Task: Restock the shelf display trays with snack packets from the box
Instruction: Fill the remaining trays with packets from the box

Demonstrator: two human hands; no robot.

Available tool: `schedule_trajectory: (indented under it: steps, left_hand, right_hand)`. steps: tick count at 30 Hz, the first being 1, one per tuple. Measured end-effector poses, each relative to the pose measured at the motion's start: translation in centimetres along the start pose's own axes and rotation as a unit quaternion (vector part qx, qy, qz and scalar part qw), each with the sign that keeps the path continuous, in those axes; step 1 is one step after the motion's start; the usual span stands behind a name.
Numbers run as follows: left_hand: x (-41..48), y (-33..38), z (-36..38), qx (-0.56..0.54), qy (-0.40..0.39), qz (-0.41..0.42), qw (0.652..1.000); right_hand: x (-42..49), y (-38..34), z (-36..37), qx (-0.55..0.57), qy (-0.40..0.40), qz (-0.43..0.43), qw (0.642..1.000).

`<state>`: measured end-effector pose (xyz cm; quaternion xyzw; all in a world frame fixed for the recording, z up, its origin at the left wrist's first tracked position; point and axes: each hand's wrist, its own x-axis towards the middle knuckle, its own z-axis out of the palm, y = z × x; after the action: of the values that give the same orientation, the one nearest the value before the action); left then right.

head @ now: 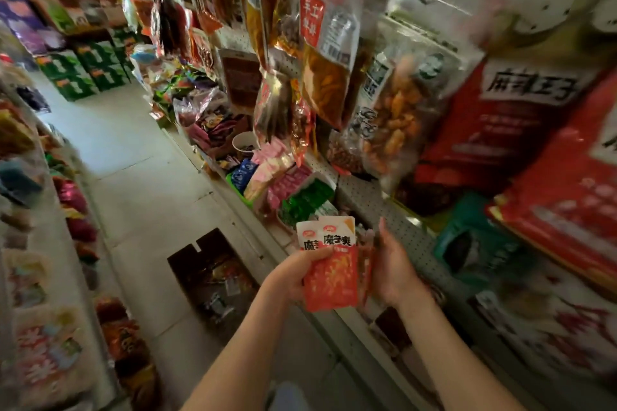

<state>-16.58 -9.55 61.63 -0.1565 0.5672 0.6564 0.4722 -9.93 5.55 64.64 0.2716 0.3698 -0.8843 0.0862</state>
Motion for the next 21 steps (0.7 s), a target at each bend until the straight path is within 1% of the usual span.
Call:
schedule_trajectory:
  steps: [2, 5, 8, 12, 15, 18, 19, 20, 21]
  left_hand:
    - [-0.5, -2.8, 3.4, 0.026, 0.002, -0.007, 1.0]
    - [-1.4, -5.6, 7.2, 0.039, -0.004, -0.023, 0.999]
    - [-1.9, -7.3, 9.4, 0.017, -0.027, -0.021, 0.999]
    - [-2.3, -8.5, 11.5, 0.014, -0.073, -0.007, 0.997]
    - [-2.7, -8.7, 12.6, 0.036, -0.084, -0.002, 0.996]
    - [-2.5, -8.6, 12.6, 0.037, -0.074, -0.007, 0.997]
    - [-2.5, -8.6, 12.6, 0.04, -0.076, -0.01, 0.996]
    - [-2.5, -8.6, 12.4, 0.039, -0.076, -0.015, 0.996]
    - [-2.6, -8.5, 12.2, 0.043, -0.076, -0.023, 0.996]
  right_hand:
    - [-2.3, 0.4, -2.6, 0.014, 0.021, 0.001, 1.0]
    - [-4.5, 1.4, -5.6, -0.022, 0.099, 0.039, 0.994]
    - [-6.3, 1.5, -7.6, -0.017, 0.125, 0.0, 0.992]
    - [-7.7, 1.9, -8.3, 0.052, 0.155, -0.032, 0.986]
    - [-7.5, 3.2, -8.2, 0.086, 0.191, -0.075, 0.975]
    - [-7.9, 4.2, -7.6, 0.041, 0.194, -0.079, 0.977]
    - [-8.0, 4.4, -7.7, -0.002, 0.189, -0.077, 0.979]
    - [-7.7, 4.4, -7.9, -0.073, 0.189, -0.073, 0.976]
    - [-7.7, 4.3, -8.1, -0.164, 0.195, -0.074, 0.964]
